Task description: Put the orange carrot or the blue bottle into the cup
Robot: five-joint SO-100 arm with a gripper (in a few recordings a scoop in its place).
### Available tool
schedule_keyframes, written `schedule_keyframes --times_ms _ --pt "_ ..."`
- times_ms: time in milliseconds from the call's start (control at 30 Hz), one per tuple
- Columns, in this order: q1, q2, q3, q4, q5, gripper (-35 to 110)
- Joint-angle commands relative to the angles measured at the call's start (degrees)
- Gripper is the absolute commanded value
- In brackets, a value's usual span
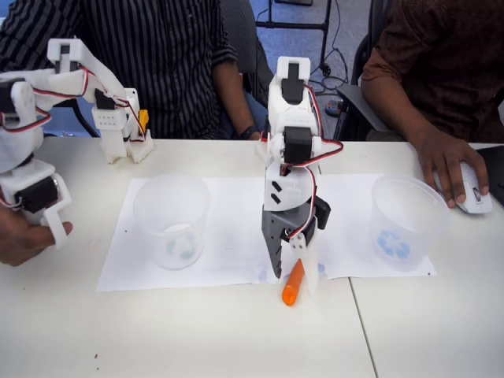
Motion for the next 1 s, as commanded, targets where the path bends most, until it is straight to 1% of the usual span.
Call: schedule_keyframes --times_ms 0,967 --pt "0.4 3.1 -1.2 0.4 -0.4 35" --pt "0.2 1.4 -1.2 -0.4 -0.4 35"
